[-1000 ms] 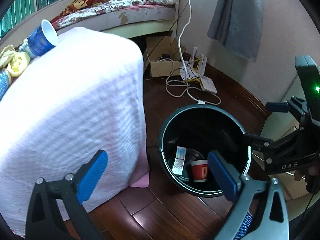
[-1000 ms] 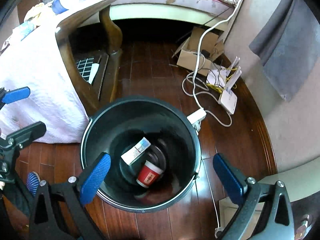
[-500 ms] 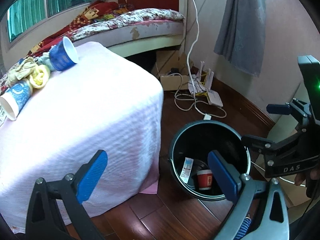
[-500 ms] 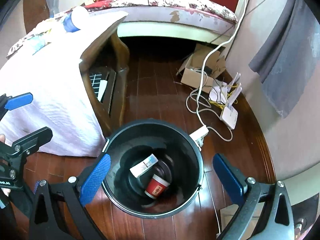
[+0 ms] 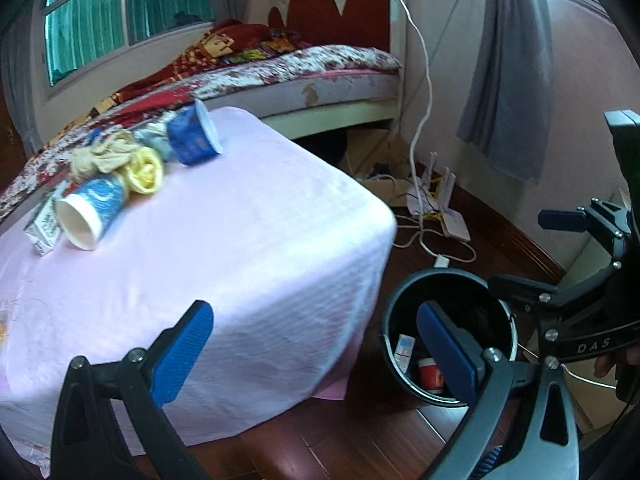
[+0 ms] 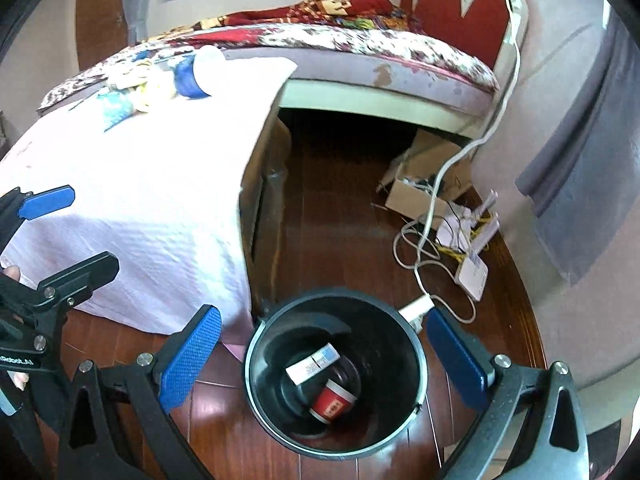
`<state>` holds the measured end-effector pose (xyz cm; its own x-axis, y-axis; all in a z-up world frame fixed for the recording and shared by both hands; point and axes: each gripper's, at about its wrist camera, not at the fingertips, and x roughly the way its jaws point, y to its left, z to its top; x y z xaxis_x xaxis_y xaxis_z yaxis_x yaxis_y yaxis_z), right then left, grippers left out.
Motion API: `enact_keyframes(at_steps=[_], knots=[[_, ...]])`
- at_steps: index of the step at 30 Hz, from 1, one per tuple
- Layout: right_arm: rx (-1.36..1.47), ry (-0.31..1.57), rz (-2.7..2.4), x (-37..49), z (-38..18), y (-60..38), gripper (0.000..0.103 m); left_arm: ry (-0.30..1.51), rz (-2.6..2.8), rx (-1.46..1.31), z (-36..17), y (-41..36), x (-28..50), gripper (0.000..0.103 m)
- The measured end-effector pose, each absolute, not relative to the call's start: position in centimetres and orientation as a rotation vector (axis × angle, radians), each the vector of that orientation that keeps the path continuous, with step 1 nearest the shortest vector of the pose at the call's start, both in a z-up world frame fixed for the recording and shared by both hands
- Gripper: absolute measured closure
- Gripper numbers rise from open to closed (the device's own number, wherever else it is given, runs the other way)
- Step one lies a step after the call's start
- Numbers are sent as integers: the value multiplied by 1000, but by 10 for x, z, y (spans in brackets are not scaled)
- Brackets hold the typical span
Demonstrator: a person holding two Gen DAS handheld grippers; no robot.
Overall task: Collect trash
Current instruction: 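Move both tools back from the bin toward the bed, then grasp the dark blue cup with the right tool while the left tool grasps the blue-patterned cup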
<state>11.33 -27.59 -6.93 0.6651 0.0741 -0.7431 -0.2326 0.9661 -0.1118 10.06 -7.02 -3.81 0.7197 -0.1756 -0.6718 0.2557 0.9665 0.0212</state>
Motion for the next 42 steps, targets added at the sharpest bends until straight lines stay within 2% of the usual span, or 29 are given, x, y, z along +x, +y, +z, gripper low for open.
enact_keyframes(at_steps=[19, 31, 42], knots=[[-238, 725, 349, 142, -35, -168, 0, 651, -46, 90, -8, 38, 108, 1], [-193, 667, 356, 180, -20, -127, 0, 598, 78, 18, 9, 120, 155, 1], [-212, 672, 330, 223, -27, -96, 0, 667, 54, 12, -23, 142, 209, 1]])
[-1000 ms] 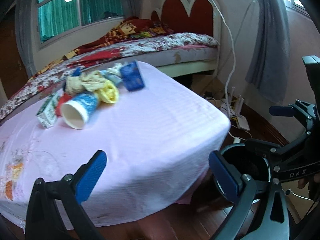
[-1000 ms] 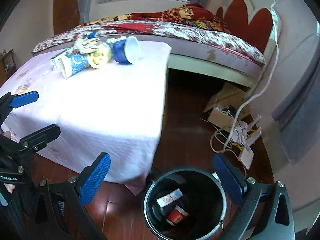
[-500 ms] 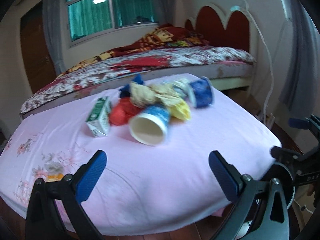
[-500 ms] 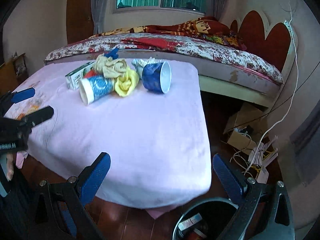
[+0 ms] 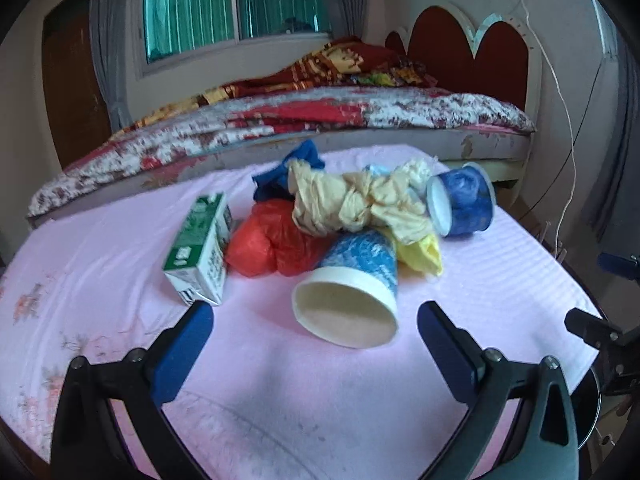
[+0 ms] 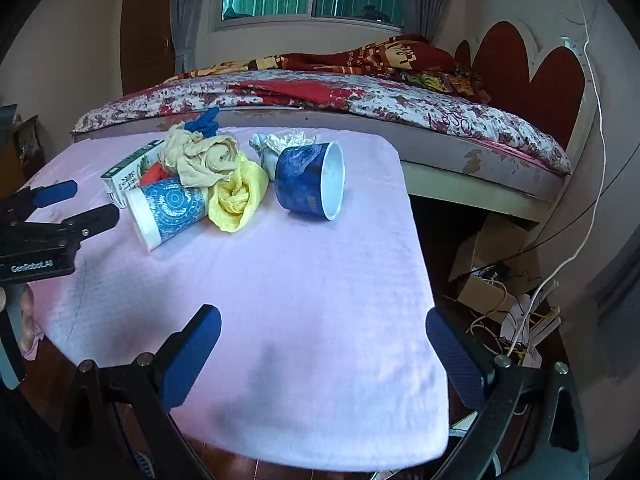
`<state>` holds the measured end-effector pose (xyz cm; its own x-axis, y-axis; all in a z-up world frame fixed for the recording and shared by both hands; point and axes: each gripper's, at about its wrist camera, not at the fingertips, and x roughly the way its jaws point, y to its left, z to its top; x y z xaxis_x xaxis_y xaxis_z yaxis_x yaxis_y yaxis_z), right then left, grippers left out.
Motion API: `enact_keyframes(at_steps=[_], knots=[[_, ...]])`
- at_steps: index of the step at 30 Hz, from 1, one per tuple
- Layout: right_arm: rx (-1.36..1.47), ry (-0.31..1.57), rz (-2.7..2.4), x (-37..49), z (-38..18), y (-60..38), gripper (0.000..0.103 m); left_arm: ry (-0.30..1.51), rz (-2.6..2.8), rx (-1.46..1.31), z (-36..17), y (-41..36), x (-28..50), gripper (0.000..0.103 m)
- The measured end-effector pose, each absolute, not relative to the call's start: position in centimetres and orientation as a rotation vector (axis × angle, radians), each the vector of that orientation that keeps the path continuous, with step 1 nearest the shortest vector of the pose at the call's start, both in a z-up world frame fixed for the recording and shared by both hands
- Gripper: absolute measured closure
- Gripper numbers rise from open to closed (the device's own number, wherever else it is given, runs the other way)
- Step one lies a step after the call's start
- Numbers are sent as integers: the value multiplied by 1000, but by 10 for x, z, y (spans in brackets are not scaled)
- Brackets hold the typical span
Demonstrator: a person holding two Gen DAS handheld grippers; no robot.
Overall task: Collect trash
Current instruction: 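Grasp the dark blue cup with the right tool while the left tool grasps the blue-patterned cup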
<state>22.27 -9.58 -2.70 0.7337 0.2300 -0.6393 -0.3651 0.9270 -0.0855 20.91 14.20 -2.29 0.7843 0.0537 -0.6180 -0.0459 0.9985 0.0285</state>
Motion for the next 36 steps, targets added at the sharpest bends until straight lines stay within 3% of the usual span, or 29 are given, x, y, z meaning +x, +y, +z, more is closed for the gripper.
enact_keyframes(at_steps=[13, 14, 15, 19, 30, 32, 34, 36], knots=[[-223, 704, 317, 267, -37, -80, 0, 704, -58, -14, -41, 137, 247, 4], [-222, 708, 320, 273, -37, -78, 0, 709, -74, -22, -42, 136, 251, 10], [-224, 706, 320, 278, -36, -75, 0, 717, -95, -30, -43, 135, 253, 26], [-211, 706, 307, 302, -35, -67, 0, 707, -115, -64, -40, 137, 255, 41], [-155, 718, 230, 364, -35, -24, 0, 694, -19, -115, -32, 151, 248, 42], [-161, 725, 220, 370, -36, -20, 6, 695, 1, -105, -33, 151, 248, 42], [-174, 732, 203, 374, -37, -18, 31, 699, 9, -103, -34, 151, 247, 42], [-177, 747, 203, 377, -39, -19, 49, 704, 15, -102, -35, 152, 246, 42]])
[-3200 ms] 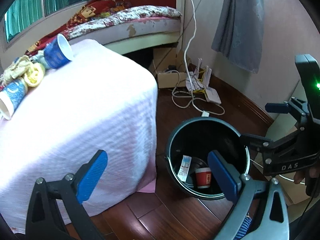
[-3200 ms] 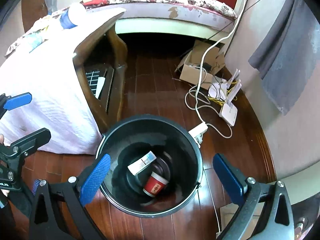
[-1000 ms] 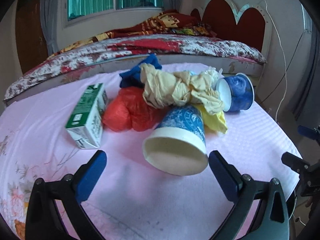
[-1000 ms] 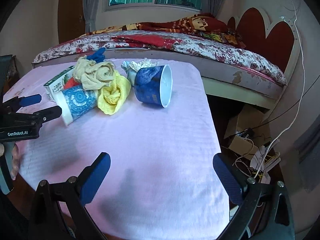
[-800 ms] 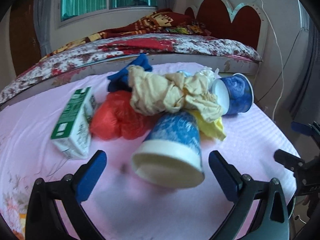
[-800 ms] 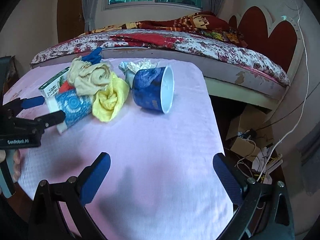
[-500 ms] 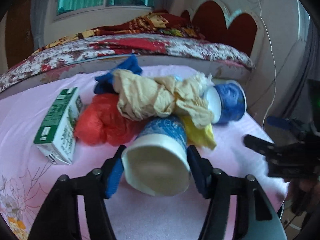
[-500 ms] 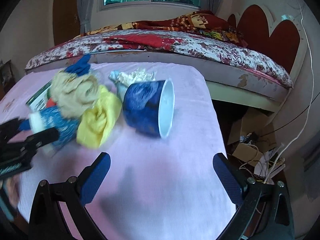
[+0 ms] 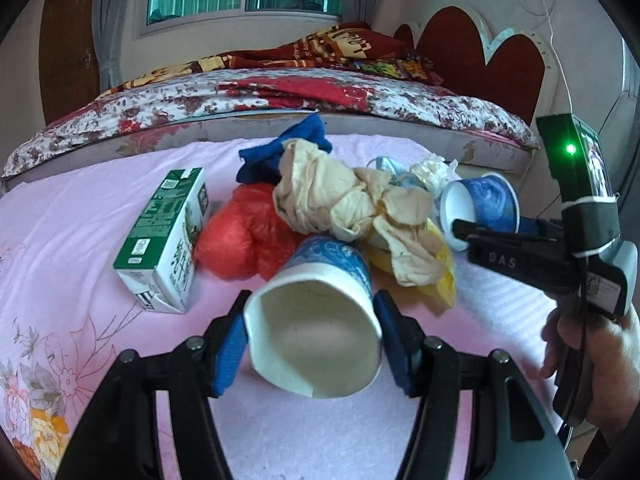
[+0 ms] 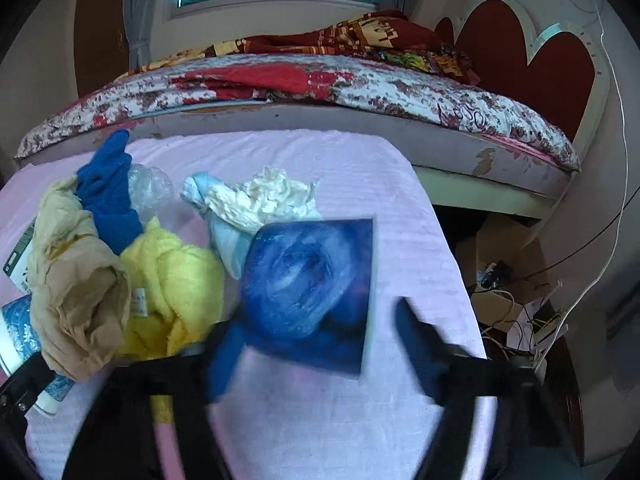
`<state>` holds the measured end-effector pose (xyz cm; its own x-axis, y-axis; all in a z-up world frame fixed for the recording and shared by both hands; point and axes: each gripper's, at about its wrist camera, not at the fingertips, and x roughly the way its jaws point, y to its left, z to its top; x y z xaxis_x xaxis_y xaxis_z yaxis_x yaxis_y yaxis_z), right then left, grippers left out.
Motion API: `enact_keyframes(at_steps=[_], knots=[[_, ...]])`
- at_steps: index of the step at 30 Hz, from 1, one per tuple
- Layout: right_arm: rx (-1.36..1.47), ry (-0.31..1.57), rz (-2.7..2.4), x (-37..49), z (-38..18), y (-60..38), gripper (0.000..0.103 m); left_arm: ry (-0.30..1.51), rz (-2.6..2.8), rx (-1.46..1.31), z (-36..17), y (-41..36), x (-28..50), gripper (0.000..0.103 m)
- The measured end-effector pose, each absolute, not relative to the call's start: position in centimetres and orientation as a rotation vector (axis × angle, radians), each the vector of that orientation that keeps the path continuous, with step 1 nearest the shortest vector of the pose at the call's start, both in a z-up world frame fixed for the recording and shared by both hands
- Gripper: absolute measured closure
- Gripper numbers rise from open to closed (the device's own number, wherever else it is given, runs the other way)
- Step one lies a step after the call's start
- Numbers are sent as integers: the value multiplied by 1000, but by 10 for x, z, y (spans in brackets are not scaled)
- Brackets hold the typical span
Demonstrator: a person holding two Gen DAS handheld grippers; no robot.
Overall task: Collect trash
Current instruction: 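Grasp the dark blue cup with the right tool while the left tool grasps the blue-patterned cup, then carry both cups over the black bin and release them inside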
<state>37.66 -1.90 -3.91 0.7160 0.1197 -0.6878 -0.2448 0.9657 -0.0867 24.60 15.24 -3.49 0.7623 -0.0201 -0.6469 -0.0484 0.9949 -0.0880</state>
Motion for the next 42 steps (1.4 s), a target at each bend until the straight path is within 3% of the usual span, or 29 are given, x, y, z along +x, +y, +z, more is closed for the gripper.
enact_keyframes(at_steps=[11, 23, 42], knots=[[-171, 686, 334, 300, -21, -60, 50, 713, 12, -66, -31, 144, 210, 48], [-198, 607, 362, 202, 12, -114, 50, 670, -3, 1, -24, 125, 161, 49], [-163, 581, 285, 125, 17, -203, 50, 590, -182, 103, -2, 10, 111, 50]])
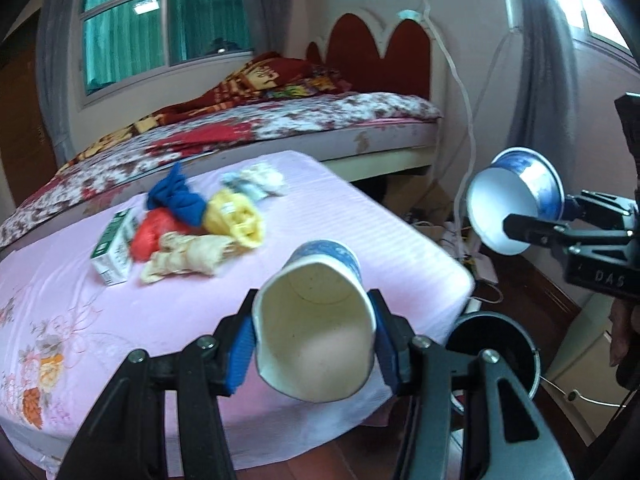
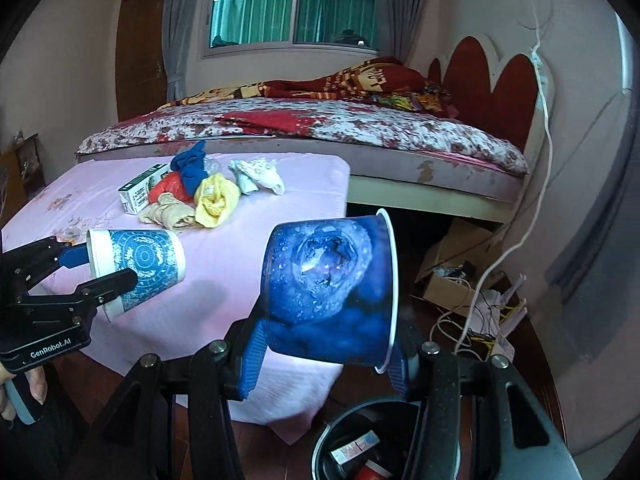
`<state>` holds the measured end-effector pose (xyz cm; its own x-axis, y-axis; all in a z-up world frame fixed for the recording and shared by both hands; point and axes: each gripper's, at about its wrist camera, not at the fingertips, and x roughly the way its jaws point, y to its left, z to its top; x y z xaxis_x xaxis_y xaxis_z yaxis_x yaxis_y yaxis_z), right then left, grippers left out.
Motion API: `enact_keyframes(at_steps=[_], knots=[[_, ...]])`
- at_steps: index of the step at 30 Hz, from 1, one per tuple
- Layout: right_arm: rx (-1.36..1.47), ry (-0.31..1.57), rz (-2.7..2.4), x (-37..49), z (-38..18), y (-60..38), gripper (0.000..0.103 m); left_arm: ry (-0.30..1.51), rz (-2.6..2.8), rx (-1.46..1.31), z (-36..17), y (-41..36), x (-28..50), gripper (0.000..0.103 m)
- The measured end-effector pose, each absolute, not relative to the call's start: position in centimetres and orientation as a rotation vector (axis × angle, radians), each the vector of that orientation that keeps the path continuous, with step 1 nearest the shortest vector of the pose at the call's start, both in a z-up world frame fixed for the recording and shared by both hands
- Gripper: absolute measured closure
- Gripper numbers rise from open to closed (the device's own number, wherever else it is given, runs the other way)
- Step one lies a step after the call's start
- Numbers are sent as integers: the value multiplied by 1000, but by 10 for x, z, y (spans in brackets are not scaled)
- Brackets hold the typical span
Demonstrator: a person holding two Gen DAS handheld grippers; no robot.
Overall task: Collect trash
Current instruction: 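Carry both cups over the black bin and release them inside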
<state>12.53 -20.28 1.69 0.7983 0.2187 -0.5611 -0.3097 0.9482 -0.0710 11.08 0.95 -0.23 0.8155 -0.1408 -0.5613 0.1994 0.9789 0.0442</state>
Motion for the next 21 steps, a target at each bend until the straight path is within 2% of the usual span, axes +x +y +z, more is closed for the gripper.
enact_keyframes(at_steps=[12, 21], knots=[[-111, 633, 165, 101, -4, -283, 50, 615, -346, 136, -16, -70, 103, 51], [-118, 731, 127, 85, -45, -322, 50, 664, -457, 156, -35, -119, 99, 51]])
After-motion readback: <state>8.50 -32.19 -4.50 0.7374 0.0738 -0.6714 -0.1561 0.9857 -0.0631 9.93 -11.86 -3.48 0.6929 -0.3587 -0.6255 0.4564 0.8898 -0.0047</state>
